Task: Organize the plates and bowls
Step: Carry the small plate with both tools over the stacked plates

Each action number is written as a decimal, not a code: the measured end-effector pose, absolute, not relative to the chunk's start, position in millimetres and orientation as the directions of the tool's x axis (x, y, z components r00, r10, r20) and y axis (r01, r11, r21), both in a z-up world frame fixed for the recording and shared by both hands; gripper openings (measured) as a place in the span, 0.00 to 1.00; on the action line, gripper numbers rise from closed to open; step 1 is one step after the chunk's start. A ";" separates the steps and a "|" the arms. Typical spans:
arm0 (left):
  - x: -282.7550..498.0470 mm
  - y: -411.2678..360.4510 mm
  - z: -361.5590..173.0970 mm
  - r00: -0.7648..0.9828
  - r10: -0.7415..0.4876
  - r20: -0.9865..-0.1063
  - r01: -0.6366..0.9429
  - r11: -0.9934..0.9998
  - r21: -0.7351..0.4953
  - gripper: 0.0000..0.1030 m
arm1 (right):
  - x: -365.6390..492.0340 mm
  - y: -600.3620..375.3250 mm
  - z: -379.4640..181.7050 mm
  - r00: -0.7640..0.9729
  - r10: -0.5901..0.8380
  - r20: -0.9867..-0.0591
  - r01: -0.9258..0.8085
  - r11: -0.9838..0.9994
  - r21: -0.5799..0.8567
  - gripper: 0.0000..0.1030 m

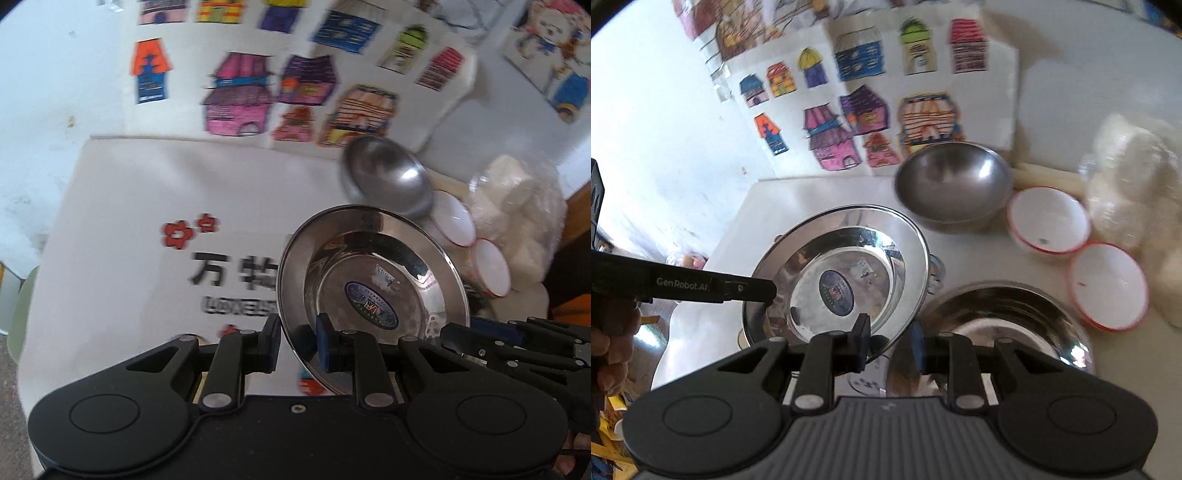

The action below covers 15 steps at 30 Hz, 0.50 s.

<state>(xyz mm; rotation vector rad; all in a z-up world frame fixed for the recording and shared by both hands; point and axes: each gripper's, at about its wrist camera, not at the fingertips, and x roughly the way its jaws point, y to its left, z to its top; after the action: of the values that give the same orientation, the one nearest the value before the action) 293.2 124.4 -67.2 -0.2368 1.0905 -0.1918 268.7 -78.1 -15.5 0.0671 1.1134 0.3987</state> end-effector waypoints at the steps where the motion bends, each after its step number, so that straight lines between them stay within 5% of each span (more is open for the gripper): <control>1: 292.1 116.9 -67.0 0.448 -0.276 -0.850 0.049 0.957 -0.285 0.21 | 265.6 -85.6 -13.3 0.383 0.340 -0.859 -0.269 0.931 0.248 0.26; 15: 280.9 22.3 -79.0 0.369 -0.350 -0.861 0.198 0.935 -0.295 0.21 | 227.2 -178.2 -13.6 0.394 0.245 -0.886 -0.110 0.969 0.219 0.26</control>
<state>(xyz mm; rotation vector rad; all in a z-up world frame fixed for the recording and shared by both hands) 280.9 22.3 -79.0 -0.1504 1.1401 -0.3535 227.2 -178.2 -13.6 0.1326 1.1445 0.2264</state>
